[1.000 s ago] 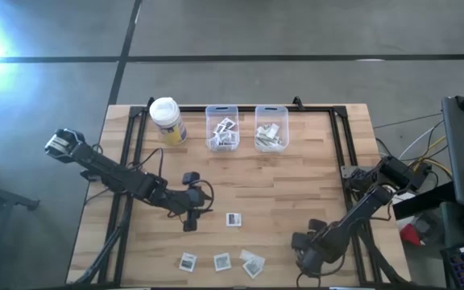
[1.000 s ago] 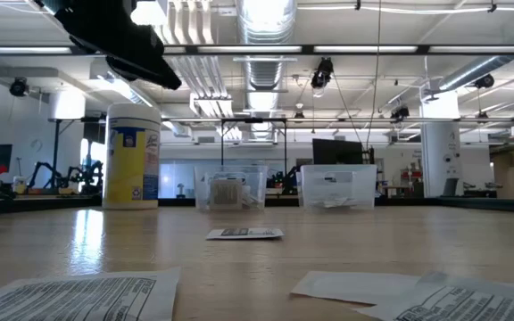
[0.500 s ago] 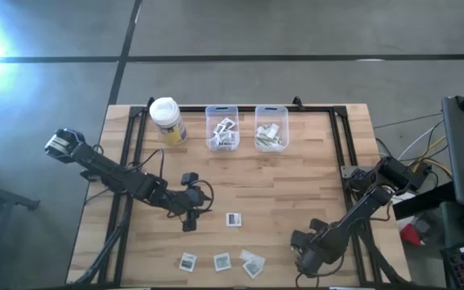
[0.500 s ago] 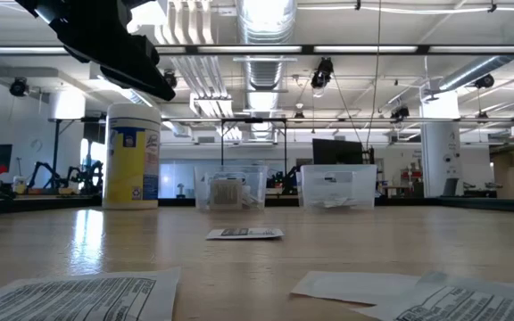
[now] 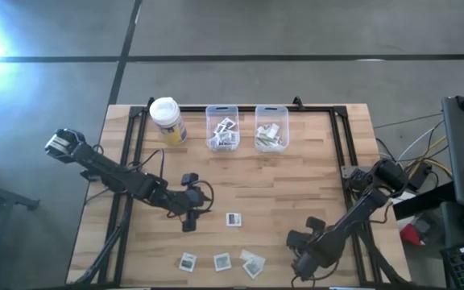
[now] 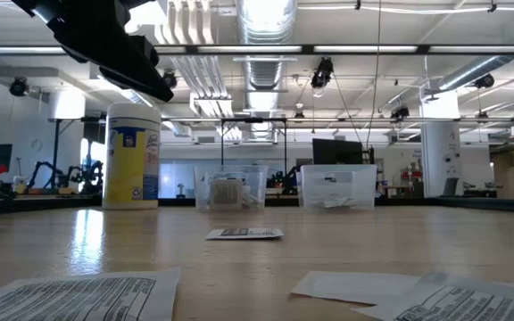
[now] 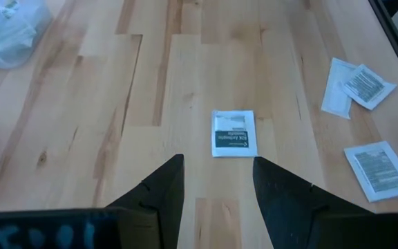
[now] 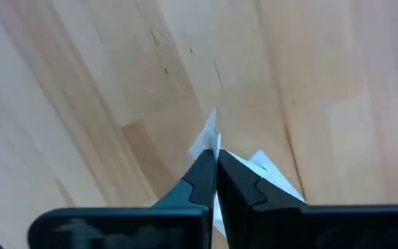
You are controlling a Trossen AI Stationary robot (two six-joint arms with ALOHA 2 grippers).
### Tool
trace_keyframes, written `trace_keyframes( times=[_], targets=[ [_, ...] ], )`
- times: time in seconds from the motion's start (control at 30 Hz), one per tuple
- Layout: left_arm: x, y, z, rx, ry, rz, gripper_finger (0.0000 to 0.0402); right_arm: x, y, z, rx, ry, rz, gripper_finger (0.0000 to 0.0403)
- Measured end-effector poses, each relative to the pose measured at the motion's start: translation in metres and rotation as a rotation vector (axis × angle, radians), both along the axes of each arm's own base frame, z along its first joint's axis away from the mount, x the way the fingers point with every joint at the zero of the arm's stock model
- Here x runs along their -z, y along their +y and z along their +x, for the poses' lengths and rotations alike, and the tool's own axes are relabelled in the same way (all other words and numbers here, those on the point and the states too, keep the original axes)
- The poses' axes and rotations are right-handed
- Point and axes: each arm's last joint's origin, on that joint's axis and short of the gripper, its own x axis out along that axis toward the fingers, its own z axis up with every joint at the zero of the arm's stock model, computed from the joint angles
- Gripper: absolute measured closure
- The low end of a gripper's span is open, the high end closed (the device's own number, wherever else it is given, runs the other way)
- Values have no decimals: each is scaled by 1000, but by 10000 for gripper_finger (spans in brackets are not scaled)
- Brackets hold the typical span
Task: Pick & Place First Aid Supplies
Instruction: Put the bandage into the right transparent bin
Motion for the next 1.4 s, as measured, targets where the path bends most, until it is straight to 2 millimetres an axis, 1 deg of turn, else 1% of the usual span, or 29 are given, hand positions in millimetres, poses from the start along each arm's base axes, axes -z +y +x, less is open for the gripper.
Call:
trace_keyframes(
  times=[0.1,0.2,0.3,0.43,0.6,0.73,0.9,1.13,1.23,1.4],
  targets=[
    [1,-1,-1,14,13,-5,236,-10,0,1,-9,-25,-18,394],
    [1,-2,-2,25,17,-9,236,-24,0,3,-9,-104,-32,394],
    [1,-3,-2,28,18,-9,236,-37,-5,4,2,-191,-79,394],
    [1,-2,-5,28,45,2,236,-55,-18,8,38,-318,-134,394],
    [-5,0,-10,15,81,3,236,-73,-40,17,131,-461,-209,394],
    [-9,2,-15,16,85,2,236,-86,-62,27,198,-555,-285,394],
    [-12,5,-23,18,105,10,236,-101,-97,40,266,-605,-372,394],
    [-15,8,-30,3,113,-4,236,-114,-155,59,367,-587,-461,394],
    [-17,8,-32,6,110,-5,236,-120,-181,62,408,-574,-493,394],
    [-15,8,-35,3,136,0,236,-130,-218,62,471,-560,-538,394]
  ],
)
